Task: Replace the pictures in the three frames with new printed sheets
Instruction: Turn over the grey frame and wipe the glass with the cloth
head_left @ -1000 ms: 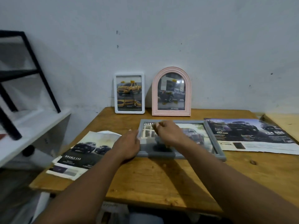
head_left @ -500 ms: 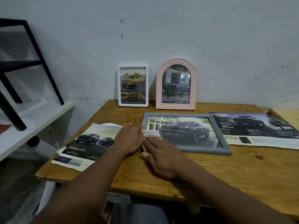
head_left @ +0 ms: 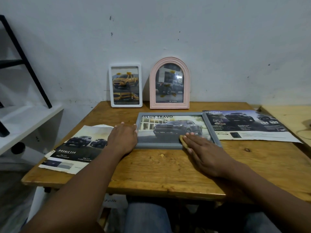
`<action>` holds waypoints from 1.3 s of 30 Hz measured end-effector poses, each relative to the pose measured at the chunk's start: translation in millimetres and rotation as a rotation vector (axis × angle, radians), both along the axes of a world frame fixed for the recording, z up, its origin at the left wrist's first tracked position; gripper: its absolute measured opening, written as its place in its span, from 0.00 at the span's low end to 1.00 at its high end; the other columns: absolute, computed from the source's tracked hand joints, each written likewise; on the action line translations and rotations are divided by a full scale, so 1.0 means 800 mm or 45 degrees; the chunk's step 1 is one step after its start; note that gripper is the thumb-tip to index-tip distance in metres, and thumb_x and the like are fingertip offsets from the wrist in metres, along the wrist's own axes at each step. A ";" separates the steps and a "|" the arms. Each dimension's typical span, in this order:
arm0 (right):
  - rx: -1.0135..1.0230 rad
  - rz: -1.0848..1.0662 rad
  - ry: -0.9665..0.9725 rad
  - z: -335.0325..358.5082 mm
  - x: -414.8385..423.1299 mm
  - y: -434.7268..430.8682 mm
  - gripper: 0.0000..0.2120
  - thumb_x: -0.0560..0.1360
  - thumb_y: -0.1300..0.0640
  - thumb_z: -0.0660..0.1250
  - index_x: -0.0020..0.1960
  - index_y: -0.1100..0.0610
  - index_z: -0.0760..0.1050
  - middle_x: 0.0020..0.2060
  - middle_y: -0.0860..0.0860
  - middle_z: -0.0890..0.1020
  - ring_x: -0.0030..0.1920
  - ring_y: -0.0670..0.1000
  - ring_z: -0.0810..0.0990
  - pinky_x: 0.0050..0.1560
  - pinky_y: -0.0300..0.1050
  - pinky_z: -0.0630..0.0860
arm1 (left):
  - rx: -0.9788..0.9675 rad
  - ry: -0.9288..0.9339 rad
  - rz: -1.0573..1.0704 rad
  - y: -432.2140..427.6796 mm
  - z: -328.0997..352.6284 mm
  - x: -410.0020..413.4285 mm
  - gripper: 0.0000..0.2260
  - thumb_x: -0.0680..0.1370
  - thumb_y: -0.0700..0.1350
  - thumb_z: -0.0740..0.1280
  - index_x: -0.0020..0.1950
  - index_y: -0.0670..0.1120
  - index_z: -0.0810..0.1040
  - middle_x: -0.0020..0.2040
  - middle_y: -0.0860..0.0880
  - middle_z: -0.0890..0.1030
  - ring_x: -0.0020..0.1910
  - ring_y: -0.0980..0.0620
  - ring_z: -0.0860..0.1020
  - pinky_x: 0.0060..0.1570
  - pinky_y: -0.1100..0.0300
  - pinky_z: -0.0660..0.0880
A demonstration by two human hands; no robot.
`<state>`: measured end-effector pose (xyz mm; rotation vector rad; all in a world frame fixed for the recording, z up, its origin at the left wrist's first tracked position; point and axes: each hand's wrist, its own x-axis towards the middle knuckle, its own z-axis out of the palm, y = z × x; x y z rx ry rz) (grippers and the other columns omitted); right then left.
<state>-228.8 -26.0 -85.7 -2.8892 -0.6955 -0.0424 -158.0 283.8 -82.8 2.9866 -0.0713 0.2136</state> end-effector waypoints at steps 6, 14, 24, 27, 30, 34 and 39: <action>0.151 -0.143 -0.091 -0.003 -0.004 -0.030 0.22 0.84 0.51 0.54 0.78 0.48 0.63 0.76 0.50 0.67 0.75 0.51 0.64 0.72 0.47 0.62 | 0.026 -0.026 0.005 -0.002 0.003 -0.004 0.20 0.86 0.52 0.54 0.76 0.50 0.72 0.72 0.43 0.76 0.77 0.42 0.64 0.73 0.44 0.64; 0.966 -0.359 0.031 0.070 0.053 0.067 0.14 0.83 0.55 0.59 0.47 0.59 0.81 0.39 0.50 0.83 0.41 0.51 0.81 0.40 0.46 0.78 | -0.184 -0.106 0.015 -0.004 0.010 -0.011 0.20 0.85 0.51 0.57 0.76 0.46 0.68 0.74 0.46 0.71 0.74 0.46 0.66 0.73 0.47 0.66; 0.482 -0.098 0.151 0.069 0.171 0.257 0.13 0.82 0.52 0.59 0.43 0.55 0.77 0.41 0.53 0.79 0.43 0.54 0.77 0.43 0.46 0.69 | -0.508 -0.083 0.113 0.029 0.028 0.006 0.19 0.85 0.46 0.59 0.77 0.47 0.66 0.74 0.46 0.70 0.72 0.47 0.70 0.66 0.53 0.69; 0.439 -0.076 0.180 0.048 0.165 0.241 0.13 0.82 0.49 0.57 0.47 0.54 0.78 0.46 0.53 0.80 0.50 0.54 0.78 0.51 0.51 0.74 | -0.520 -0.017 0.012 0.031 0.017 0.011 0.20 0.85 0.49 0.57 0.77 0.48 0.66 0.75 0.47 0.71 0.72 0.47 0.70 0.70 0.50 0.68; 0.481 -0.193 0.003 0.034 0.152 0.192 0.12 0.80 0.48 0.58 0.56 0.50 0.78 0.51 0.50 0.81 0.54 0.54 0.78 0.57 0.55 0.75 | -0.446 0.006 -0.127 0.021 0.005 0.016 0.22 0.85 0.53 0.57 0.79 0.50 0.65 0.79 0.49 0.66 0.77 0.47 0.64 0.74 0.46 0.65; 0.289 -0.358 -0.069 0.019 0.134 0.121 0.17 0.80 0.46 0.58 0.64 0.52 0.75 0.61 0.54 0.79 0.62 0.56 0.75 0.62 0.56 0.72 | -0.486 0.039 -0.141 0.002 0.012 0.033 0.16 0.85 0.50 0.58 0.71 0.47 0.72 0.73 0.47 0.73 0.71 0.46 0.70 0.69 0.48 0.69; 0.076 -0.496 -0.082 0.006 0.093 0.072 0.24 0.82 0.40 0.51 0.73 0.49 0.65 0.73 0.51 0.69 0.76 0.54 0.59 0.72 0.60 0.58 | -0.439 0.087 -0.033 -0.019 0.025 0.049 0.09 0.85 0.43 0.59 0.61 0.48 0.78 0.57 0.47 0.79 0.52 0.49 0.75 0.52 0.51 0.75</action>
